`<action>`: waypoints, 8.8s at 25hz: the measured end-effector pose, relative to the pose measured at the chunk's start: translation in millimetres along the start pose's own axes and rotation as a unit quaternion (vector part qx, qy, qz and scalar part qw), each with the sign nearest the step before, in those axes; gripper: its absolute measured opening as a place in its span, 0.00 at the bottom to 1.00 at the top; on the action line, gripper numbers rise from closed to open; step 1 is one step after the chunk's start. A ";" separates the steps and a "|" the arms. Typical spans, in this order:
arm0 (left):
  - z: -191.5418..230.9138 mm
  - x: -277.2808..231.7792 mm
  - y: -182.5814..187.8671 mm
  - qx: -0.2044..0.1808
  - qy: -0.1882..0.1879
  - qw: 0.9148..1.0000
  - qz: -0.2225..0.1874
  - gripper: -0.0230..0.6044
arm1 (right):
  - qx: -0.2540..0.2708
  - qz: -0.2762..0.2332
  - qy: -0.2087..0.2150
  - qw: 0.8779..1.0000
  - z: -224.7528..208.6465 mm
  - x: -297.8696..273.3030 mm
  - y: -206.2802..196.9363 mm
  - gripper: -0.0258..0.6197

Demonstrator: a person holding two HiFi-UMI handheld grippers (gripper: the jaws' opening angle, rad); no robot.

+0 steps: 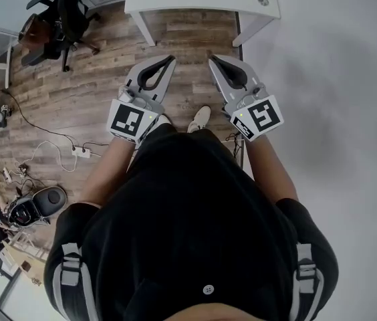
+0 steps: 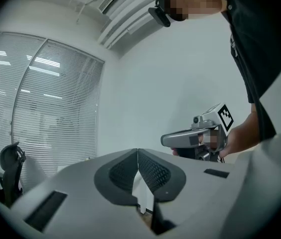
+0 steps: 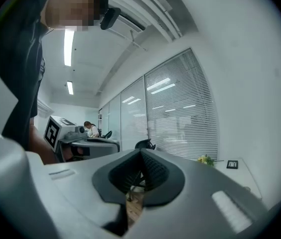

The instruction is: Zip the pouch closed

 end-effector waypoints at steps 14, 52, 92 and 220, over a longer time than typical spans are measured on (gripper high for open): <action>15.0 0.2 -1.9 -0.001 0.005 1.000 0.000 0.05 | -0.008 0.004 -0.001 1.000 -2.0 -14.4 -5.8 0.07; 17.8 -47.3 -2.8 0.003 0.055 0.998 -0.008 0.50 | -0.017 0.005 -0.014 1.000 -59.3 0.4 -25.2 0.46; 135.1 -180.5 8.0 0.031 0.060 0.998 0.013 0.49 | -0.014 0.039 0.008 0.999 -192.5 -114.5 -67.7 0.46; 366.0 -504.2 -257.0 0.228 0.165 0.901 0.329 0.31 | 0.079 0.398 0.331 0.852 -404.2 -347.5 -497.5 0.18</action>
Point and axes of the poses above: the fingertips, and each gripper's own axes: x backward along the fingers, z to its left, y out of its top, the point moved 3 cm from there along x, backward along the fingers, and after that the axes turned 14 degrees about x, right-handed, at the moved point
